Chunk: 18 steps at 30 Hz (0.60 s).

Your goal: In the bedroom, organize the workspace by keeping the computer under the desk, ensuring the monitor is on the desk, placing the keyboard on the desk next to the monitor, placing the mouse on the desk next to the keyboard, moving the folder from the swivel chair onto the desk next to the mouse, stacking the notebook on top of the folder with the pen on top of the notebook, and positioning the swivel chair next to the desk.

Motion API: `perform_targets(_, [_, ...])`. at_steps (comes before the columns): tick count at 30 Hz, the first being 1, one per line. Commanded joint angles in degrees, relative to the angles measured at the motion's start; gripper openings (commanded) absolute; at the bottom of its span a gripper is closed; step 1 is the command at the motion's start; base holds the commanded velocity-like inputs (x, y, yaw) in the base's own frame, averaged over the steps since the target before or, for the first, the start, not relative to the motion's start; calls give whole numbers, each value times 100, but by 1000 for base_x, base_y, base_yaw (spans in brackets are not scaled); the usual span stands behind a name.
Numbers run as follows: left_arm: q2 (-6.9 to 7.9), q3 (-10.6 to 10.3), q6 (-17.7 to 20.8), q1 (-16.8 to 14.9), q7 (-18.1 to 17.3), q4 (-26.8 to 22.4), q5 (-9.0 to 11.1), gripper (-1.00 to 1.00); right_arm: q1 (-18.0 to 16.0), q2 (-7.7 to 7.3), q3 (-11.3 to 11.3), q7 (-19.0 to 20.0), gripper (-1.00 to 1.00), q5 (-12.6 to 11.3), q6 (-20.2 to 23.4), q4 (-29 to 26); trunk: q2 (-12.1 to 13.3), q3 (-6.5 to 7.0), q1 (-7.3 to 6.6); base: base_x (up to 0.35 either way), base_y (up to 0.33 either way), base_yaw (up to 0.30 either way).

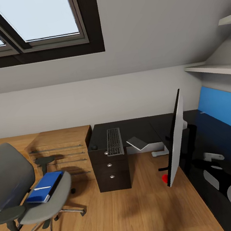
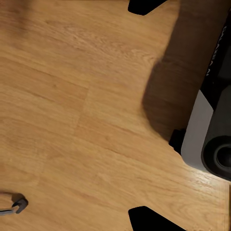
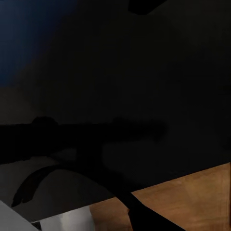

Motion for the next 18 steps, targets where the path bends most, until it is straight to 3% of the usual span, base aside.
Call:
perform_targets(1, [2,-7,27,-1,37,1,20,100,-2,-1,32,-20,100,-49,-14,2,-6,-6,1,0,0,95])
perform_targets(10, [2,-10,20,-1,37,18,12,100,-2,6,32,-11,100,-36,-15,8,-6,-6,1,83,30,48])
perform_targets(18, [2,-12,25,-1,37,19,11,100,-2,6,32,-2,100,-32,-15,14,-6,-6,1,25,9,216])
